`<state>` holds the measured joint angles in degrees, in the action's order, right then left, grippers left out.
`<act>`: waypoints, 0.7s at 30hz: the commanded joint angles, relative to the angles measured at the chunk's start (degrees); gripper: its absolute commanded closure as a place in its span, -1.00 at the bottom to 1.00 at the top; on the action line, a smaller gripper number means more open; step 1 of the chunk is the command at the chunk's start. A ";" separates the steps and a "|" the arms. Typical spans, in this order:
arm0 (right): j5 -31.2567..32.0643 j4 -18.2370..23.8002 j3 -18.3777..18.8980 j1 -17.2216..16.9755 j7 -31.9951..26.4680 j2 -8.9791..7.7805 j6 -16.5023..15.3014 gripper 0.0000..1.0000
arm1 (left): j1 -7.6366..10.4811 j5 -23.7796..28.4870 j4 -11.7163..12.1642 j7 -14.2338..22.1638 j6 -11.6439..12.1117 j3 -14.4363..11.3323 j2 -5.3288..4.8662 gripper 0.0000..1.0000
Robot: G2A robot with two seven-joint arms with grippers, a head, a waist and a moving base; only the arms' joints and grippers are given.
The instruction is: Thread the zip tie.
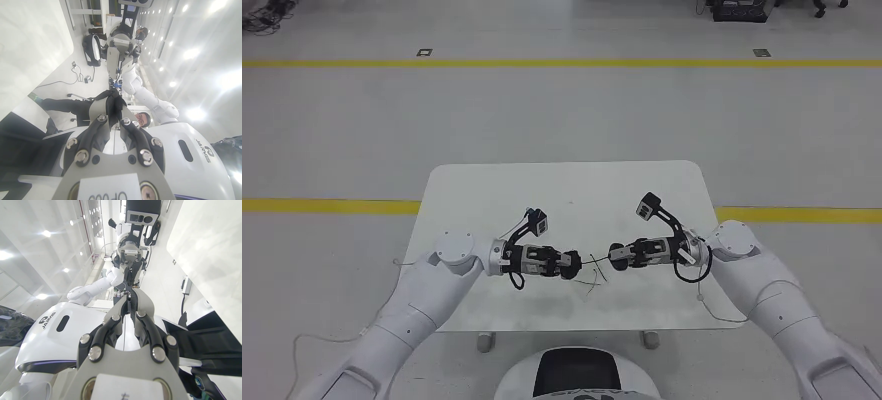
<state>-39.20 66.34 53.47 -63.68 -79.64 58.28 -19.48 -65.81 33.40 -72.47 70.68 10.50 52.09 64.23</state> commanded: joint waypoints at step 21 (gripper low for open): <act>-0.54 0.03 0.14 -0.29 0.00 -0.07 0.00 1.00 | 0.48 -0.68 -0.22 -4.49 0.26 -1.08 -0.39 -1.00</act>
<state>-39.60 66.37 53.55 -63.93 -79.64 58.19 -19.48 -65.24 33.23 -72.55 67.12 10.50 50.94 63.88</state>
